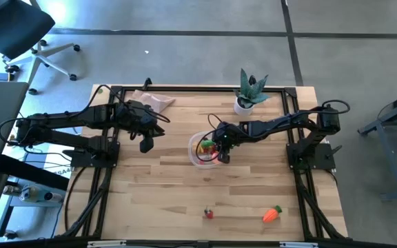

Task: Pick and placing Produce into tupperware
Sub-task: Put the red cherry into the transparent bin, then put the carrot into the transparent bin

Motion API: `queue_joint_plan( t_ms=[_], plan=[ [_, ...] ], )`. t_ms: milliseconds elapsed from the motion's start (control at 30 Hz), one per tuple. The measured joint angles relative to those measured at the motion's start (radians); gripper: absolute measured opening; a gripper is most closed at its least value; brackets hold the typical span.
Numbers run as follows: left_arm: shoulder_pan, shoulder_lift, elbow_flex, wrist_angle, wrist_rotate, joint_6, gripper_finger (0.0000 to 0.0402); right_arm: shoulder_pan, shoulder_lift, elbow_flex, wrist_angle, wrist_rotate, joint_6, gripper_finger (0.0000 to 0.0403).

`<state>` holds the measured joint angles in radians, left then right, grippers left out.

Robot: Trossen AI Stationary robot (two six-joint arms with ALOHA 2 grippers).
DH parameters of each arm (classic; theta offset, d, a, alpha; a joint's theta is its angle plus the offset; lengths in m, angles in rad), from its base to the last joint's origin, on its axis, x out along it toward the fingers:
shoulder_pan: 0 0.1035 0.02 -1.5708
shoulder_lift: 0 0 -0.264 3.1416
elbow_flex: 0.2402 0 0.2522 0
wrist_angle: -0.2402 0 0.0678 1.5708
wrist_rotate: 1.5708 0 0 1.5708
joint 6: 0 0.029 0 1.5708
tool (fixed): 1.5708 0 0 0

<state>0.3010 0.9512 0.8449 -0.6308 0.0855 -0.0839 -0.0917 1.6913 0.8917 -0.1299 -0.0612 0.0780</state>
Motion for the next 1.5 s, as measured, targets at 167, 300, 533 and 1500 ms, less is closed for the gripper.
queue_joint_plan(
  t_ms=[167, 300, 533, 1500],
  plan=[
    [0.000, 0.000, 0.000, 0.000, 0.000, 0.000, 0.0051, 0.000, 0.000, 0.000, 0.000, 0.007, 0.000, 0.0110],
    [0.000, 0.000, 0.000, 0.000, 0.000, 0.000, 0.0051, 0.000, -0.004, 0.005, 0.004, 0.006, -0.008, 0.0110],
    [0.000, 0.000, 0.000, 0.000, 0.000, 0.000, 0.0051, 0.000, -0.049, 0.116, -0.041, -0.004, -0.008, 0.0110],
    [0.000, 0.000, 0.000, 0.000, 0.000, 0.000, 0.0051, 0.339, -0.210, 0.677, -1.389, -0.047, 0.527, 0.0110]
  ],
)
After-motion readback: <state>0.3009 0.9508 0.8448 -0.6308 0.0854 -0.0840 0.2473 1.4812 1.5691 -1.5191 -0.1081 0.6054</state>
